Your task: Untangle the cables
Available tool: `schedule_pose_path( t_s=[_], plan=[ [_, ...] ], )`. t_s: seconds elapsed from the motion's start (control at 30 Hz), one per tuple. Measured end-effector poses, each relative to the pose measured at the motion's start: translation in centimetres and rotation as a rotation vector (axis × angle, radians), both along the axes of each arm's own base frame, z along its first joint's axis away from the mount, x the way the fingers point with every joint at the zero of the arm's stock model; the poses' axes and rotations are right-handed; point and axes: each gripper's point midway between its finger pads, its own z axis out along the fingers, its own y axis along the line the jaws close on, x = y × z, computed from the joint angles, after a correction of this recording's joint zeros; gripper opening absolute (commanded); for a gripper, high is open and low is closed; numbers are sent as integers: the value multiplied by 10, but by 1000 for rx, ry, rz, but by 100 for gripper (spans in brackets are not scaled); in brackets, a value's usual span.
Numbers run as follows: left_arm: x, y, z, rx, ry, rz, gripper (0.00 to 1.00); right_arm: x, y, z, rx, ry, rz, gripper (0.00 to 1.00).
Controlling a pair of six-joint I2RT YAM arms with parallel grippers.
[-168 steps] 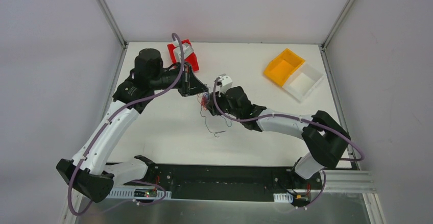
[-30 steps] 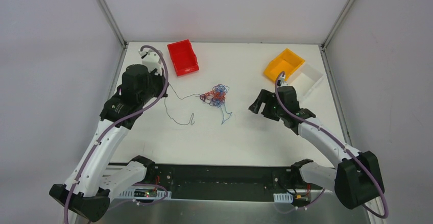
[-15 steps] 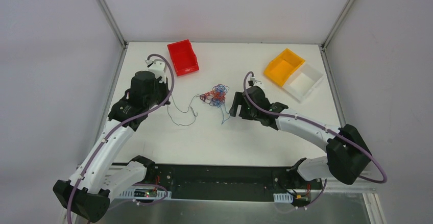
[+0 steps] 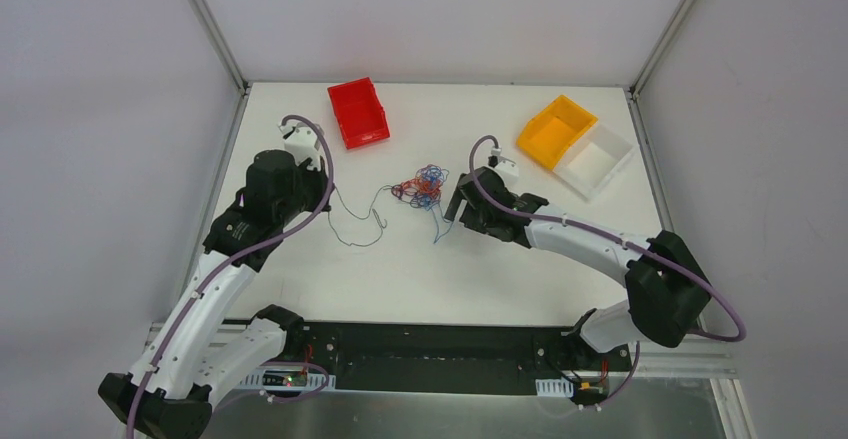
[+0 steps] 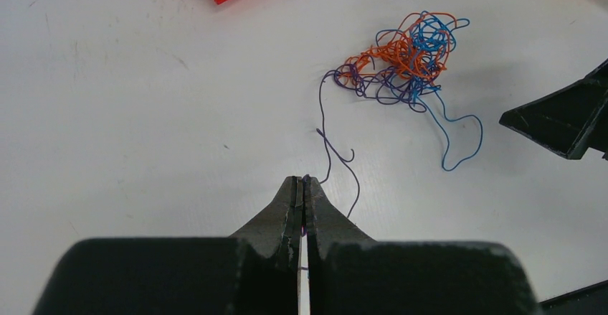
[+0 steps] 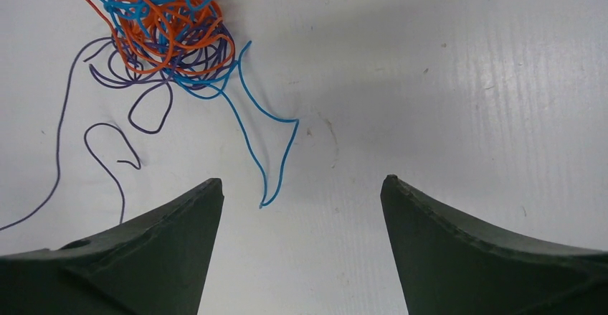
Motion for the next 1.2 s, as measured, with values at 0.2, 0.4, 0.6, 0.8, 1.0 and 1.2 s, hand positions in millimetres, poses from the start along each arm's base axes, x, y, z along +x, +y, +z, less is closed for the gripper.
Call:
schedule_pose_path(
  t_s=[0.2, 0.4, 0.6, 0.8, 1.0, 1.2],
  plan=[
    [0, -2, -4, -1, 3, -11, 0, 0, 13, -8, 46, 23, -33, 82],
    [1, -3, -5, 5, -7, -21, 0, 11, 35, -24, 5, 48, -11, 81],
    [-1, -2, -6, 10, -18, -26, 0, 44, 53, -2, 13, -11, 17, 79],
    [-5, 0, 0, -2, -52, -26, 0, 81, 53, 8, 44, -59, 17, 72],
    [-9, 2, 0, -7, -66, -25, 0, 103, 65, -14, 57, -23, 31, 59],
    [-8, 5, -1, 1, -70, -7, 0, 98, 72, -38, 79, 51, 58, 0]
  ],
)
